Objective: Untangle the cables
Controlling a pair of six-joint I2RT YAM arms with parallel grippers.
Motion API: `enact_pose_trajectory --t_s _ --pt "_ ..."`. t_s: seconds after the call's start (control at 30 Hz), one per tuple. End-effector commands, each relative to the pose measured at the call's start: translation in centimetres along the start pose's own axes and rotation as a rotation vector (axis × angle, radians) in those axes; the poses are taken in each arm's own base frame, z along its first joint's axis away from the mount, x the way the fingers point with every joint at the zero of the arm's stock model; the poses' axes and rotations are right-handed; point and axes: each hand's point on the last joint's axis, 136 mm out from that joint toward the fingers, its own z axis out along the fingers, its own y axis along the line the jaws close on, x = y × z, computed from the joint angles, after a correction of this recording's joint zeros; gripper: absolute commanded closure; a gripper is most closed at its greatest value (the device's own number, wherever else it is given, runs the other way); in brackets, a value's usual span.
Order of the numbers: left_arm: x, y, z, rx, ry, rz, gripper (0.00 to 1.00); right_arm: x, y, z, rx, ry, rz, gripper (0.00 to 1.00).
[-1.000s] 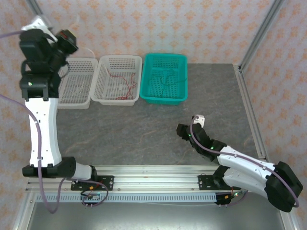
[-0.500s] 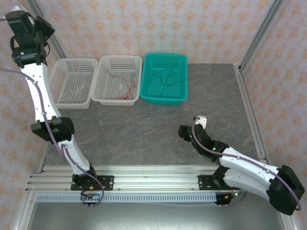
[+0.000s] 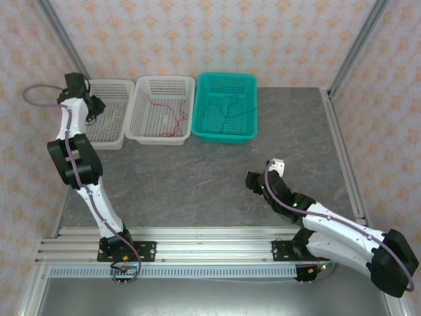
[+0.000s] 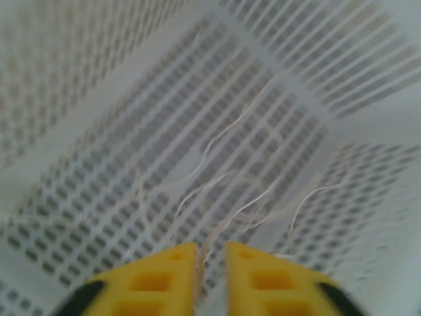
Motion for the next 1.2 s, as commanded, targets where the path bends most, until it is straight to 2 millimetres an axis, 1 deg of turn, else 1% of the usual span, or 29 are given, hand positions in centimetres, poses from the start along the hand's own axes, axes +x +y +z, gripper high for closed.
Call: enact_pose_trajectory --t_s 0.0,0.03,0.07,0.1,0.2,0.23,0.3,0.37,0.4,0.47,0.53,0.6,0.67,0.73,0.77,0.8,0.83,0.87,0.93,1.0,1.03,1.07,1.1,1.13,1.17 --pt "-2.3 0.0 -3.2 0.010 -0.126 -0.032 0.42 -1.8 0.2 -0.9 0.011 -0.041 -0.017 0.31" --pt "-2.6 -0.3 -4.1 0.031 -0.150 -0.040 0.33 -2.0 0.1 -1.0 0.014 -0.050 -0.018 0.31" --pt "-2.9 -0.5 -5.4 0.051 -0.178 -0.051 0.25 -2.3 -0.1 -1.2 0.022 -0.062 -0.017 0.30" --pt "-3.4 -0.9 -7.4 0.080 -0.214 -0.059 0.20 -2.5 -0.2 -1.3 0.025 -0.075 -0.014 0.29" --pt "-4.1 -2.0 -13.1 0.181 -0.319 -0.090 0.11 -3.6 -0.5 -1.9 0.039 -0.117 -0.018 0.28" --pt "-4.1 -2.3 -15.5 0.219 -0.357 -0.095 0.07 -4.0 -0.7 -2.2 0.050 -0.135 -0.019 0.27" --pt "-3.5 -2.5 -19.8 0.275 -0.422 -0.101 0.05 -4.9 -1.2 -2.6 0.081 -0.169 -0.030 0.25" --pt "-1.9 -2.7 -23.8 0.330 -0.473 -0.079 0.04 -6.2 -1.7 -3.2 0.121 -0.209 -0.052 0.22" --pt "-1.0 -2.9 -25.3 0.348 -0.493 -0.053 0.03 -6.9 -2.1 -3.5 0.145 -0.229 -0.062 0.21" --pt "1.9 -3.3 -28.1 0.374 -0.520 0.031 0.03 -8.6 -3.1 -4.0 0.207 -0.282 -0.066 0.16" --pt "4.7 -3.6 -30.1 0.398 -0.540 0.125 0.03 -10.4 -4.6 -4.6 0.281 -0.339 -0.049 0.13" --pt "7.5 -3.5 -31.3 0.427 -0.560 0.198 0.02 -12.2 -6.6 -5.1 0.364 -0.394 -0.021 0.11" --pt "10.3 -3.2 -31.5 0.461 -0.580 0.255 0.01 -13.5 -9.2 -5.4 0.464 -0.441 0.016 0.09" --pt "12.8 -3.0 -30.7 0.492 -0.594 0.293 0.00 -14.0 -11.5 -5.1 0.538 -0.463 0.042 0.09" --pt "14.2 -2.9 -29.8 0.508 -0.593 0.323 0.00 -14.1 -12.8 -4.7 0.577 -0.470 0.041 0.09" --pt "15.5 -3.0 -28.9 0.516 -0.589 0.364 0.00 -14.1 -13.7 -4.2 0.596 -0.479 0.033 0.10" --pt "17.0 -2.9 -27.6 0.503 -0.578 0.424 0.01 -14.0 -14.4 -3.6 0.615 -0.487 0.012 0.11" --pt "18.4 -2.7 -26.2 0.463 -0.561 0.481 0.01 -13.8 -15.1 -2.8 0.631 -0.485 -0.007 0.11" --pt "20.3 -1.9 -23.8 0.370 -0.546 0.554 0.00 -13.1 -16.4 -0.9 0.650 -0.452 -0.029 0.10" --pt "21.4 -1.5 -21.9 0.344 -0.558 0.557 0.00 -12.2 -17.5 1.4 0.658 -0.390 -0.036 0.10" --pt "21.8 -1.1 -20.8 0.340 -0.568 0.522 0.00 -11.8 -18.0 2.7 0.659 -0.360 -0.036 0.09" --pt "21.7 -0.5 -19.7 0.313 -0.592 0.473 0.00 -11.8 -18.2 4.1 0.647 -0.350 -0.038 0.08" --pt "21.8 0.1 -18.8 0.291 -0.600 0.449 0.00 -11.9 -18.5 5.0 0.657 -0.328 -0.045 0.08" --pt "22.0 0.6 -17.6 0.263 -0.609 0.435 0.00 -12.8 -18.1 6.0 0.637 -0.330 -0.046 0.07" --pt "22.1 1.0 -16.7 0.237 -0.612 0.428 0.01 -13.4 -17.5 7.1 0.590 -0.342 -0.100 0.06"
